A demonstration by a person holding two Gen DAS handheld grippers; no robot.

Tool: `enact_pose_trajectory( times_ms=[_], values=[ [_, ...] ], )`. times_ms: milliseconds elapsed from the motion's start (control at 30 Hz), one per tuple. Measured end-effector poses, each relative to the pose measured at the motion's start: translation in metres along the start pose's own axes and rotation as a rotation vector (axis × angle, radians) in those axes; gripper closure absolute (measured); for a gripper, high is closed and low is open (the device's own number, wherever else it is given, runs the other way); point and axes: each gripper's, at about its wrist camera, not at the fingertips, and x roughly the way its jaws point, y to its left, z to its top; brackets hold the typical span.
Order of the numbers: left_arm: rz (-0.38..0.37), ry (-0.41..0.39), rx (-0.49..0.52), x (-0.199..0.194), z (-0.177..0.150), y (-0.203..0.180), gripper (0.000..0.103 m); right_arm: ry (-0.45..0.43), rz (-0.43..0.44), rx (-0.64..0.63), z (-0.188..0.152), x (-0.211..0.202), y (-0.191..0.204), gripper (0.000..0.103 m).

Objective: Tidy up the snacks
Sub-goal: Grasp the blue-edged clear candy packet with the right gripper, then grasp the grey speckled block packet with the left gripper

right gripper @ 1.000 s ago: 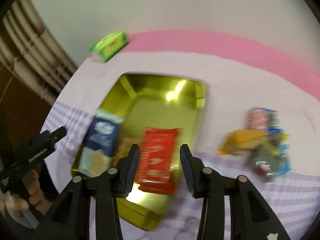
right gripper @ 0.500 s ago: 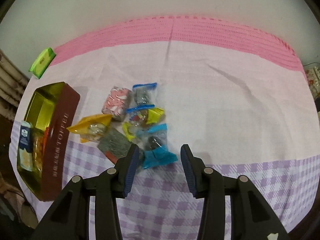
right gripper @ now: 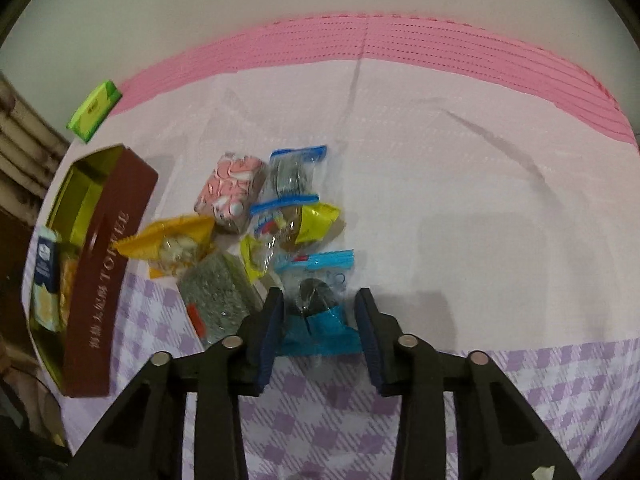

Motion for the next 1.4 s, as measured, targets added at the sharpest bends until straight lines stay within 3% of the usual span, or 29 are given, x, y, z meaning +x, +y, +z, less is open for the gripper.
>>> enact_pose_trajectory(
  times_ms=[300,467,567,767,933,1133,1267,1400],
  values=[
    [-0.031,-0.016,0.073,-0.016,-0.004,-0.027,0.031,0.0,0.038,-0.012,-0.014,-0.004,0.017,0.075],
    [-0.1,-0.031,0.122,-0.035,-0.002,-0.055,0.031,0.0,0.069,-0.04,-0.032,-0.008,0.038,0.075],
    [-0.158,-0.046,0.168,-0.047,0.0,-0.08,0.031,-0.021,0.04,-0.058,-0.039,-0.011,0.039,0.075],
    [-0.279,-0.04,0.299,-0.063,-0.009,-0.149,0.031,-0.095,-0.077,-0.016,-0.043,-0.02,0.003,0.075],
    [-0.397,0.026,0.374,-0.066,-0.022,-0.205,0.031,-0.159,-0.14,0.068,-0.048,-0.029,-0.042,0.075],
    [-0.445,0.072,0.429,-0.06,-0.032,-0.256,0.031,-0.218,-0.206,0.128,-0.054,-0.032,-0.081,0.077],
    [-0.465,0.14,0.4,-0.045,-0.039,-0.278,0.031,-0.247,-0.217,0.128,-0.053,-0.032,-0.084,0.077],
    [-0.436,0.18,0.403,-0.031,-0.047,-0.295,0.033,-0.274,-0.212,0.141,-0.053,-0.03,-0.082,0.077]
  ],
)
